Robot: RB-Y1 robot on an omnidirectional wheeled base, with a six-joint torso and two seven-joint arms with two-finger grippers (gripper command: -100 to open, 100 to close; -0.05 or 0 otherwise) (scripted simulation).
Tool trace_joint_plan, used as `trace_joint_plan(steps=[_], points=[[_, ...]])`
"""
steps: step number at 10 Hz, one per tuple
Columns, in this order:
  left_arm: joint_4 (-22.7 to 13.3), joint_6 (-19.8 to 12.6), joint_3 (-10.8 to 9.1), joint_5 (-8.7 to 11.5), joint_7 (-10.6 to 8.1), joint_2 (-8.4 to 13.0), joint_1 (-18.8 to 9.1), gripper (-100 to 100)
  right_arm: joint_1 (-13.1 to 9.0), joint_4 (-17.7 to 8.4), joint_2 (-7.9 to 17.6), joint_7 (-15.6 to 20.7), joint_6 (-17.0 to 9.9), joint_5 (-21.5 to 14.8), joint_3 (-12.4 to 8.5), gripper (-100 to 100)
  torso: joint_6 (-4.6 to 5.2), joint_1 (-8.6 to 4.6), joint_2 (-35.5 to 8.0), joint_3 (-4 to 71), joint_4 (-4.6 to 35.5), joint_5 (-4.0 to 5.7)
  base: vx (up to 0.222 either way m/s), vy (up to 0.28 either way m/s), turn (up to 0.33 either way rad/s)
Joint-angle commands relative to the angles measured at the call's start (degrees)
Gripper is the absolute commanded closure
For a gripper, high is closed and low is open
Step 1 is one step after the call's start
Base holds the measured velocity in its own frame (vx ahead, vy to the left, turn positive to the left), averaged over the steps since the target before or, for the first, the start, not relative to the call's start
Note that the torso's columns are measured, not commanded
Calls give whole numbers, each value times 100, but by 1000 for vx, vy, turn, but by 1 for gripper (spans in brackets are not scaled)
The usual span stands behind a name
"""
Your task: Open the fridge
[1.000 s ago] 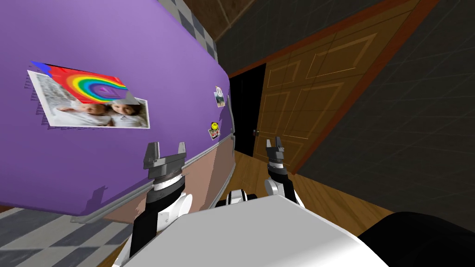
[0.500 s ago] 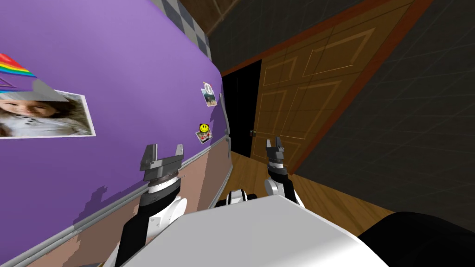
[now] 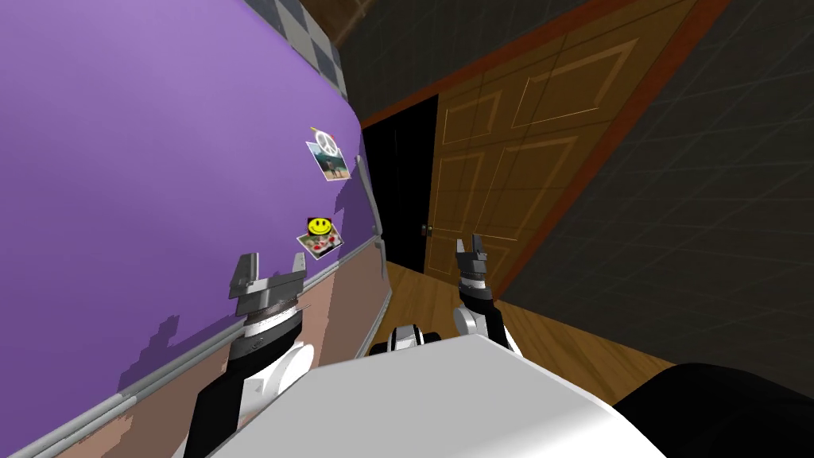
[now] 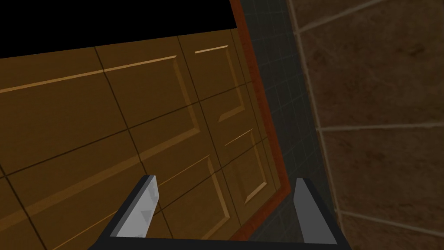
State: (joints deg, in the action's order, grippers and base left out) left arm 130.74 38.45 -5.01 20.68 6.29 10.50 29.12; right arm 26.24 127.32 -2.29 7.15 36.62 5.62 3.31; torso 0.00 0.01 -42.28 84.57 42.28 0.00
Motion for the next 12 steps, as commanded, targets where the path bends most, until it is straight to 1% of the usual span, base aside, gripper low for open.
trace_joint_plan(steps=[1,4,7,12], points=[[-95,55,-132,462,203,55,88,-100,0,0,0,0,0,0,0,0,0,0,-4,-2,1,0,109,-148,-94],[-213,107,-260,945,419,100,168,-100,1,0,0,0,0,0,0,0,0,3,14,9,-4,0,160,-128,-87],[-326,156,-379,1398,621,129,242,-100,0,0,0,0,0,0,0,0,-1,6,-16,-10,5,-2,117,-98,-73],[-511,244,-589,2188,975,95,375,-100,0,0,0,0,0,0,0,0,0,-10,5,4,-2,3,141,-106,-89]])
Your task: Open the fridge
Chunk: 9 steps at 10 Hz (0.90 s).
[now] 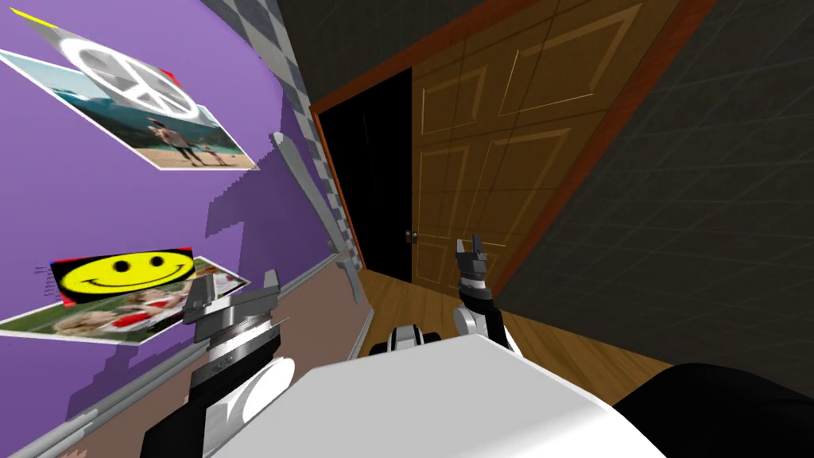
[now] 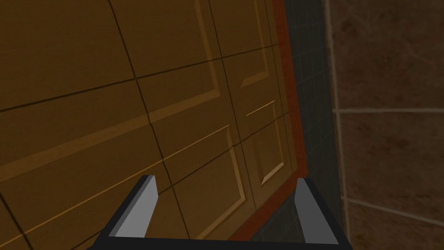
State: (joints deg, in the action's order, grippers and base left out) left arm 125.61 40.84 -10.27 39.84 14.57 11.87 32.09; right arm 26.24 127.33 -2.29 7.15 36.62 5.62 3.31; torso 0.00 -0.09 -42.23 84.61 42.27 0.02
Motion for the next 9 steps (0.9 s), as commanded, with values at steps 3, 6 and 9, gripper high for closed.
trace_joint_plan(steps=[3,6,9], points=[[-124,64,-203,805,386,-83,167,-100,0,0,0,0,0,0,0,0,1,14,-7,-5,3,-4,148,-108,-94],[-252,126,-349,1318,633,-142,260,-100,0,0,0,0,0,0,0,0,0,6,-10,-5,2,-1,159,-119,-96],[-373,185,-488,1880,867,-293,348,-100,0,0,0,0,0,0,0,0,0,13,-2,-1,0,-4,181,-103,-94]])
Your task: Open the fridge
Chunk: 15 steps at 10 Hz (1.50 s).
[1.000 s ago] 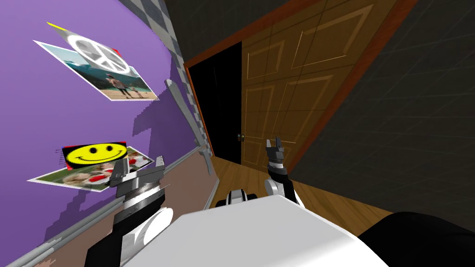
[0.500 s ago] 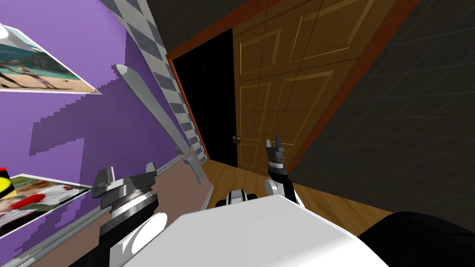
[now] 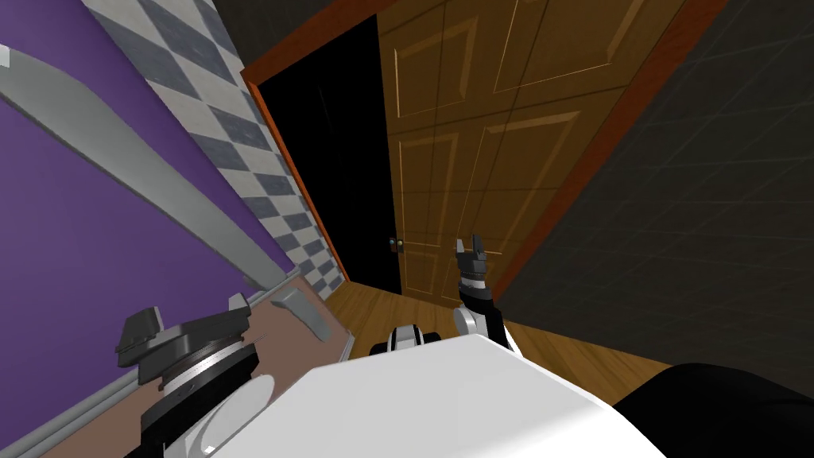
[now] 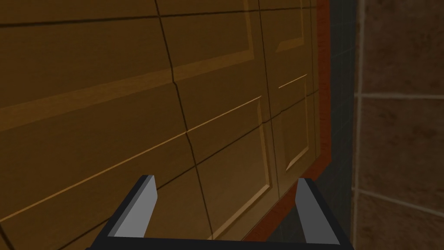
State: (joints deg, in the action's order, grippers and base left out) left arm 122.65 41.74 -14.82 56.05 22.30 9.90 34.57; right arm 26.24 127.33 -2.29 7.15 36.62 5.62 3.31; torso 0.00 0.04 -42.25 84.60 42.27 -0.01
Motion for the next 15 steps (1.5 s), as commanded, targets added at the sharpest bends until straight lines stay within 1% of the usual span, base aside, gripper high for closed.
trace_joint_plan(steps=[1,3,5,7,8,9,10,12,13,14,15], points=[[-115,113,-75,420,165,-182,127,-100,0,0,0,0,0,0,0,0,0,-7,-11,-8,3,2,136,-93,-46],[-184,144,-152,708,295,-419,175,-100,-1,0,0,0,0,0,0,0,35,3,28,11,-16,-16,126,-86,-60],[-238,169,-211,933,395,-749,213,-100,-1,0,0,0,0,0,0,0,61,10,81,40,-40,-37,107,-58,-51],[-269,185,-247,1069,456,-1098,236,-100,-1,0,0,0,0,0,0,0,74,18,109,51,-53,-57,86,-56,-29],[-275,188,-254,1096,468,-1254,240,-100,-1,0,0,0,0,0,-1,0,77,22,102,47,-49,-55,47,-34,-83],[-165,191,-343,1130,513,-1151,267,-100,-1,0,1,0,0,0,-1,0,52,18,76,38,-32,-34,19,-16,-28],[30,145,-355,1296,637,-1155,399,-100,-1,0,1,0,0,0,-1,0,14,11,21,11,-10,-11,38,30,-19],[231,118,-369,1451,760,-1145,531,-100,-1,0,1,0,0,0,-2,0,1,9,-13,-11,5,-3,52,57,-31],[182,115,-372,1414,729,-1152,488,-100,-2,0,1,0,0,0,-2,0,0,1,-15,-11,5,0,17,27,-3],[30,145,-355,1296,637,-1155,399,100,-2,0,1,0,-1,0,-1,0,1,-13,-16,-12,5,3,-20,-23,35],[-70,159,-348,1218,575,-1160,334,100,-2,0,0,0,-1,0,-1,0,3,-26,-18,-13,5,5,-51,-46,49]])
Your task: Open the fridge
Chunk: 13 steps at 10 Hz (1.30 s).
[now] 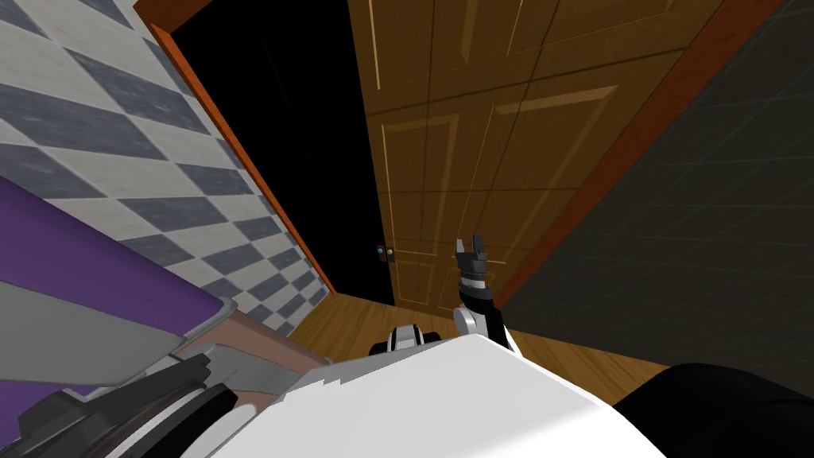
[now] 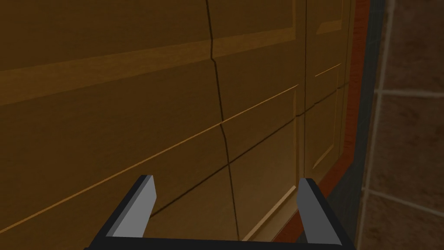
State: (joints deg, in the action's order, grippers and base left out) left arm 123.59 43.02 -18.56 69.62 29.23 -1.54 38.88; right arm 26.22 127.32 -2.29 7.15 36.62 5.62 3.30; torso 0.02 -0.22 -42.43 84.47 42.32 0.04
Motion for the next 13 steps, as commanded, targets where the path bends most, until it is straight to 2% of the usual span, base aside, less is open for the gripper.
trace_joint_plan(steps=[1,2,3,4,7,12,13], points=[[-264,45,33,-217,-180,-21,-163,100,-1,0,0,0,0,0,0,0,8,-2,10,5,-4,-1,-52,-51,11],[-185,32,9,-151,-120,-17,-118,100,-1,0,0,0,0,0,1,0,8,5,21,12,-7,-2,-24,-27,-1],[-132,-138,143,-192,-228,111,-105,100,0,0,0,0,0,0,0,0,0,21,29,21,-6,2,-212,-87,-63],[-132,-138,143,-192,-228,111,-105,100,-3,0,-1,0,0,0,1,0,23,-6,-12,-4,-1,-4,-275,-158,-83],[-26,-393,333,-243,-361,310,-85,100,-4,-1,-2,0,-1,0,2,0,-14,0,-17,-3,12,20,-293,-181,-84],[150,-816,650,-327,-583,642,-52,100,-4,-1,-1,0,-1,0,2,0,-6,-13,0,16,19,45,-315,-185,-67],[71,-759,628,-316,-569,591,-22,100,-4,-1,-2,0,-1,0,2,0,5,-34,4,15,15,43,-131,-90,-20]])
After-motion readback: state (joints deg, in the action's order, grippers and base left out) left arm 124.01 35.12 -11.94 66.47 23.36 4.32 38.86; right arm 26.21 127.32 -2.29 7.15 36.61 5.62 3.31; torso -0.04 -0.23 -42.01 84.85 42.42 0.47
